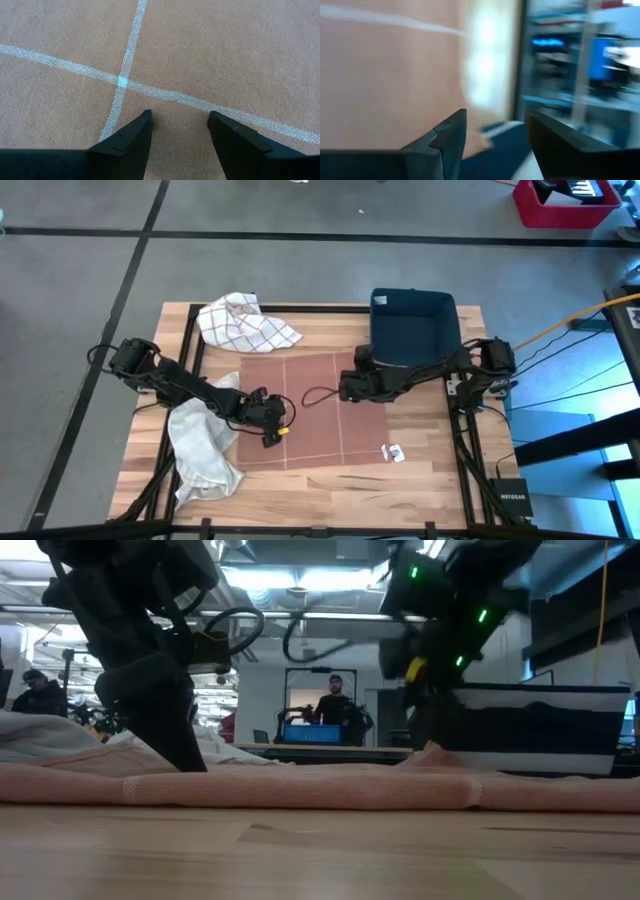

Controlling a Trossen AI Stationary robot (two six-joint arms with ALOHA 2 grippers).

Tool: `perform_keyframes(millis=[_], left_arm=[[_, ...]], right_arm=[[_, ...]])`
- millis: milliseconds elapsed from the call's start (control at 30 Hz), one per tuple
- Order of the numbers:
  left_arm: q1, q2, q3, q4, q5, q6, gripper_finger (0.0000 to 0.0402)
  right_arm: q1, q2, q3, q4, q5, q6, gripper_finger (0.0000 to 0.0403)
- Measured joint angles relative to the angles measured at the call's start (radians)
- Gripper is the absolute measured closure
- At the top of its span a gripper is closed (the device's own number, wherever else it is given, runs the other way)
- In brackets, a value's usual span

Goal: Fold towel
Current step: Fold the brown towel

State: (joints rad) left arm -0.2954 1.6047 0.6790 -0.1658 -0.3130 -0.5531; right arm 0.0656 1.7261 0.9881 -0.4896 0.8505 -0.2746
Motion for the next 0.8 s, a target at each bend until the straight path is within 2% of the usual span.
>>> perform_keyframes(millis=[100,200,300,433,667,800], left_arm=[[-0.019,-0.009,0.012,-0.023,0.01,0.007,0.0212],[-0.042,-0.043,0.051,-0.048,0.024,0.03,0.0212],[-0.07,-0.083,0.086,-0.054,0.024,-0.007,0.0212],[-0.116,-0.081,0.08,-0.068,0.085,-0.114,0.0212],[-0.197,0.001,0.054,-0.094,0.178,-0.275,0.0212],[-0.228,0.035,0.058,-0.06,0.222,-0.326,0.0212]], right_arm=[[0.051,-0.038,0.05,-0.153,-0.289,0.144,0.0198],[0.11,-0.078,0.065,-0.157,-0.556,0.292,0.0198],[0.173,-0.081,0.065,-0.113,-0.712,0.397,0.0198],[0.262,-0.041,0.064,-0.091,-0.745,0.457,0.0198],[0.365,0.067,0.063,-0.086,-0.679,0.582,0.0198],[0.407,0.101,0.065,-0.072,-0.738,0.663,0.0198]])
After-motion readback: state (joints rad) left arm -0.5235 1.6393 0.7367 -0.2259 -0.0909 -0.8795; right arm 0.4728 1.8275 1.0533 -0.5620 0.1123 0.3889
